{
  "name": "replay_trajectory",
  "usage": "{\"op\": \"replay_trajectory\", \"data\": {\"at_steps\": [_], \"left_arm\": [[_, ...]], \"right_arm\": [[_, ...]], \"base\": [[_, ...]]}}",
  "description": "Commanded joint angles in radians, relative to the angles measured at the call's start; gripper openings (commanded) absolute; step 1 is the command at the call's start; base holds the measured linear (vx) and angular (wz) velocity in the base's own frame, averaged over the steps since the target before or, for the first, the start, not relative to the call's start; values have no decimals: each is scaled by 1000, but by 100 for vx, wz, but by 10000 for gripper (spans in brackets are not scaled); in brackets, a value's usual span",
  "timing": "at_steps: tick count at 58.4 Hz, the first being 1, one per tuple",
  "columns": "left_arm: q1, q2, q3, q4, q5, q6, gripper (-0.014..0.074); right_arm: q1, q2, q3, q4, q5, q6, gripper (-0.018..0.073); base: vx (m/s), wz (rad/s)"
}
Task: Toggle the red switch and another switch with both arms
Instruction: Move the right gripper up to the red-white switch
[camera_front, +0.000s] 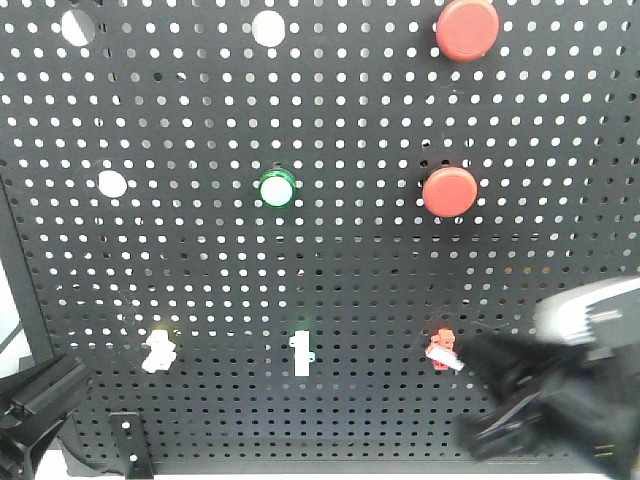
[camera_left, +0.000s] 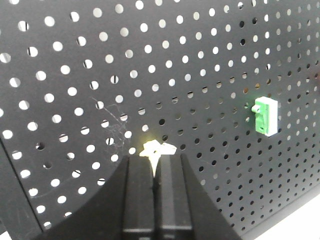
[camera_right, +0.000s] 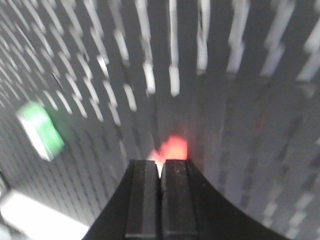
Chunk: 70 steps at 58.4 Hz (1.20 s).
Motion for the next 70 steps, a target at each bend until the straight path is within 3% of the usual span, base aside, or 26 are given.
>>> {"op": "replay_trajectory", "data": {"at_steps": [1,14,28,46,61,70], "left_arm": [[-5,-9,-26,-14,-74,-10,2],[-5,-9,-26,-14,-74,-10,2],[-5,-9,-26,-14,-74,-10,2],[-5,-9,-26,-14,-74,-10,2],[-5,-9,-26,-14,-74,-10,2],[-5,-9,-26,-14,-74,-10,2]], "right_arm": [[-6,-23,-33,4,-75,-2,-6],[-6,55,-39,6,-203,-2,-6],[-8,174,-74,6,-203,-12,-6],[-2,203,-62,5,-42,0,-6],[157,196,-44,1,33,-11,-6],[167,189,-44,5,31,-5,-6]], "base": [[0,0],[0,0],[0,0],[0,0],[0,0],[0,0]]}}
